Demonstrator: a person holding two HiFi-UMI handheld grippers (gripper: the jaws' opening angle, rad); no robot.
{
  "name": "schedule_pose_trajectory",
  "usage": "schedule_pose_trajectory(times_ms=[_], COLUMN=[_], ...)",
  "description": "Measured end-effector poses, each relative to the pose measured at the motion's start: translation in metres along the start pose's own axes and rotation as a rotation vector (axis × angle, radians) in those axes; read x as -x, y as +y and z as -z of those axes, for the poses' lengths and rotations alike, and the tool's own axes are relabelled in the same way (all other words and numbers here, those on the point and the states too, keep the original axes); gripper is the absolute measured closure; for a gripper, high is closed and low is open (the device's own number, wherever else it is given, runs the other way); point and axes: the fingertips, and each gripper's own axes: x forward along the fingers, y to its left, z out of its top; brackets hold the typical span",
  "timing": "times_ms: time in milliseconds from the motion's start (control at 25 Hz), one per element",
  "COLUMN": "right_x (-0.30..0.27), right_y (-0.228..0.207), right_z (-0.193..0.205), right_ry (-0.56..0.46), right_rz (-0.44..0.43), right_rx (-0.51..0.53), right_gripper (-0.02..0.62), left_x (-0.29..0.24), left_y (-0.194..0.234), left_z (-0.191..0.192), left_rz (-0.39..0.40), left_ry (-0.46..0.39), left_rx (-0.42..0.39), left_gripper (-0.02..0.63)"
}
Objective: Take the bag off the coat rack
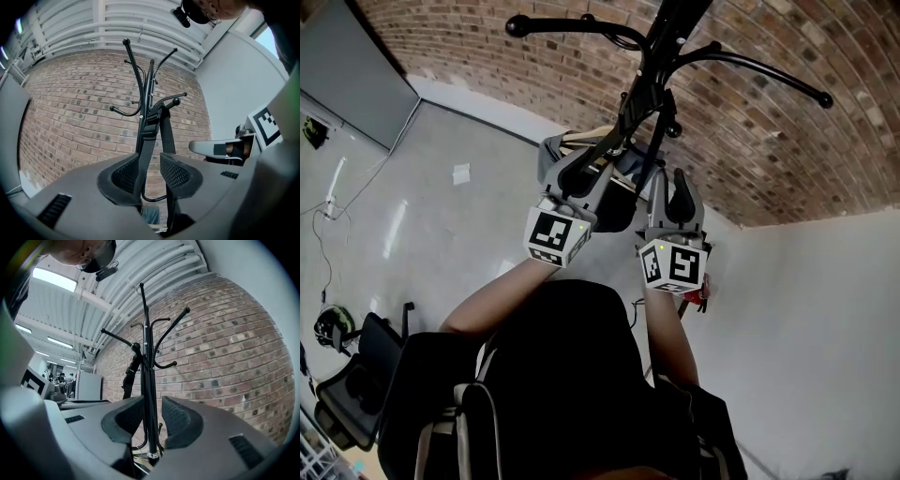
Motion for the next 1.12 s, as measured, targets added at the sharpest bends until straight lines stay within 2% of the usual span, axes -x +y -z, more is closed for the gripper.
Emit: schedule_pose_trajectory(times_ms=[160, 600, 800, 960, 1120], right_x=[-0.017, -0.046, -0.057, -0.069, -0.077], right_y=[0.003, 0.002, 0.007, 0.003, -0.004], right_z=[0.004, -0.002, 0.001, 0.005, 0.006], right_ry=[0.028, 0.013, 0.021, 0.036, 0.039], right_rz=[-0.016, -0.025, -0.048, -0.038, -0.021], right_rx=[0.021, 0.056, 0.068, 0.087, 0.088], right_gripper=[0.492, 0.492, 0.492, 0.492, 0.493], left_x=[-0.016, -0.042, -0.050, -0.058, -0.062], left_y=[-0.001, 0.006, 0.006, 0.008, 0.012], left_z=[0.005, 0.013, 0.015, 0.021, 0.026], left_rz=[0.014, 0.014, 0.028, 0.026, 0.023], left_ry=[0.017, 0.030, 0.054, 0.062, 0.070], left_rx=[-0.007, -0.049, -0.026, -0.065, -0.069], left_gripper=[0.469, 0.469, 0.465, 0.465, 0.465])
